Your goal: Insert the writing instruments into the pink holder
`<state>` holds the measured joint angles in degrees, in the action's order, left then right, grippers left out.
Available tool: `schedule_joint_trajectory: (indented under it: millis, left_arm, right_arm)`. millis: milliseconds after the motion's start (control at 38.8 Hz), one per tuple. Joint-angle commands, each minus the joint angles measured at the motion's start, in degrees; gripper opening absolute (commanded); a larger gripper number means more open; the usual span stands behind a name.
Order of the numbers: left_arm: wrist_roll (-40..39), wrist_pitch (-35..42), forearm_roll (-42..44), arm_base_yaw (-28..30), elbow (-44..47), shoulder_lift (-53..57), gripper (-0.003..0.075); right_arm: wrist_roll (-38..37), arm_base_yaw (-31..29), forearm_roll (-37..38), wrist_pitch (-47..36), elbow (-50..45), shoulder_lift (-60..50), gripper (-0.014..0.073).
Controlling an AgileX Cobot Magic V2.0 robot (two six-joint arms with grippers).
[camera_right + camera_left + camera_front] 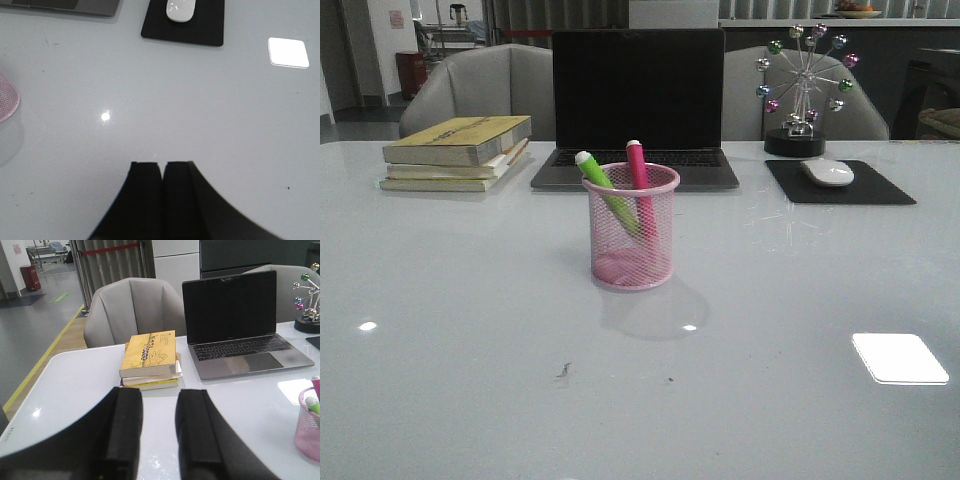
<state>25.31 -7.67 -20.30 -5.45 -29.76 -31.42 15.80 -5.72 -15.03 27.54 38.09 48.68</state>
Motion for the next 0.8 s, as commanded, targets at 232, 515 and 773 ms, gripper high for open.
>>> schedule_joint_trajectory:
  millis: [232,515,773]
  left_arm:
    - [-0.1,4.5,-0.4,0.2,-1.7,0.1,0.0258]
    - [-0.1,4.5,-0.4,0.2,-1.7,0.1,0.0258]
    - [-0.1,4.4,-0.4,0.2,-1.7,0.1,0.0258]
  right_arm:
    - [-0.9,-0.1,-5.5,-15.0,-4.4,-6.4,0.0029]
    - [-2.0,0.6,-6.1,-23.5,-18.0,-24.4,0.0029]
    - [-4.8,0.6,-4.9,-23.6,-26.4,-37.5,0.0029]
